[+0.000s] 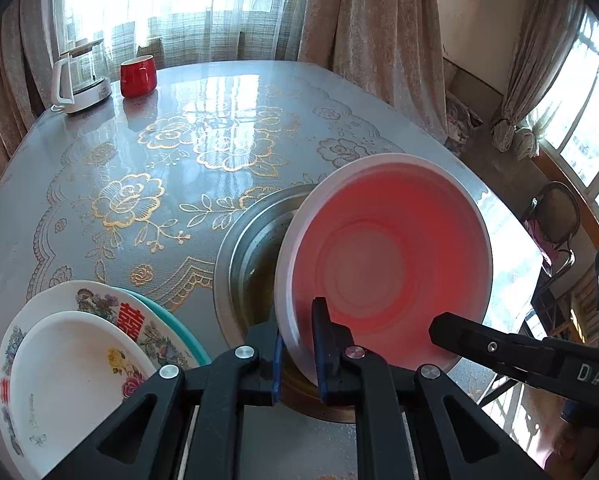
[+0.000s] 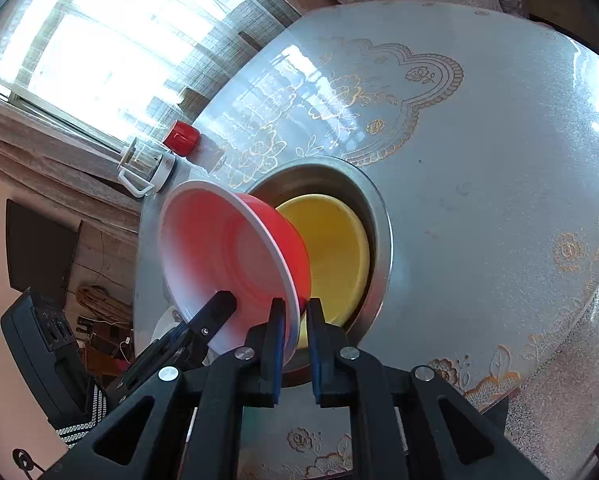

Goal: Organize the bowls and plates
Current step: 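Lift the red-and-pink bowl with the right gripper over the steel bowl, then lower the red-and-pink bowl into the yellow bowl and open the right gripper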

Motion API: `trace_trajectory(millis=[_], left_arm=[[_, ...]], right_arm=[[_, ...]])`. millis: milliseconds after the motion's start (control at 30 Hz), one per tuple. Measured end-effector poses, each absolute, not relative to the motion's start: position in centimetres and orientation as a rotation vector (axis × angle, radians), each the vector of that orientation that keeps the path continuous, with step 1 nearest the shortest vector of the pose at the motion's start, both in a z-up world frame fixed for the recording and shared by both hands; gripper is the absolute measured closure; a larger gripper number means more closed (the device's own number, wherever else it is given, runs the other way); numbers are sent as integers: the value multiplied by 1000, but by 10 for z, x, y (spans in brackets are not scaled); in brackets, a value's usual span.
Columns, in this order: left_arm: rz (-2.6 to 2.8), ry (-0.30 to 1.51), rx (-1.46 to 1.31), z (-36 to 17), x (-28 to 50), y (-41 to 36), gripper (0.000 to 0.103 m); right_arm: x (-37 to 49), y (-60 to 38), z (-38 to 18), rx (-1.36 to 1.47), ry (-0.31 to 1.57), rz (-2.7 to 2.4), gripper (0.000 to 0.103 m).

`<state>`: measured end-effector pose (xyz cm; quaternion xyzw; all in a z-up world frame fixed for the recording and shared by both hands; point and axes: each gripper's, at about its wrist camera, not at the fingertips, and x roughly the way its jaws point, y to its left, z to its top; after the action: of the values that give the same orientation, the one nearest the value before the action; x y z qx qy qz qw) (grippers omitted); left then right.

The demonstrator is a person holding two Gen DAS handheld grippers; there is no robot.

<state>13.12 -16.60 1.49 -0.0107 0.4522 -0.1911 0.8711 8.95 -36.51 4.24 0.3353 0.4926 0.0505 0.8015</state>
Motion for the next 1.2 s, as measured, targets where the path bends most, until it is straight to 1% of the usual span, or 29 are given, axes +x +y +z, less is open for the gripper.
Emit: trace_trajectory(millis=[400, 533, 633, 700, 767, 933, 1033, 1167, 1200], left_arm=[[-391, 973, -16, 5, 137, -171, 89], [-385, 975, -23, 4, 143, -170, 84], [-384, 970, -29, 3, 146, -168, 74], [-378, 960, -28, 5, 147, -165, 70], [-383, 960, -30, 4, 148, -165, 70], [-381, 945, 33, 0, 152, -177, 74], [-385, 955, 9, 2, 154, -175, 73], [-377, 919, -9, 14, 152, -166, 71], [-377, 914, -21, 17, 152, -163, 68]], right_arm=[[93, -367, 33, 747, 1078, 80, 91], [94, -369, 33, 729, 1076, 50, 90], [95, -369, 31, 736, 1079, 57, 88], [95, -368, 30, 735, 1079, 58, 88], [96, -368, 30, 728, 1081, 59, 88], [104, -365, 27, 720, 1086, 50, 88], [109, -364, 28, 699, 1070, 43, 88], [104, -367, 39, 685, 1008, 53, 84], [102, -368, 43, 676, 989, 48, 83]])
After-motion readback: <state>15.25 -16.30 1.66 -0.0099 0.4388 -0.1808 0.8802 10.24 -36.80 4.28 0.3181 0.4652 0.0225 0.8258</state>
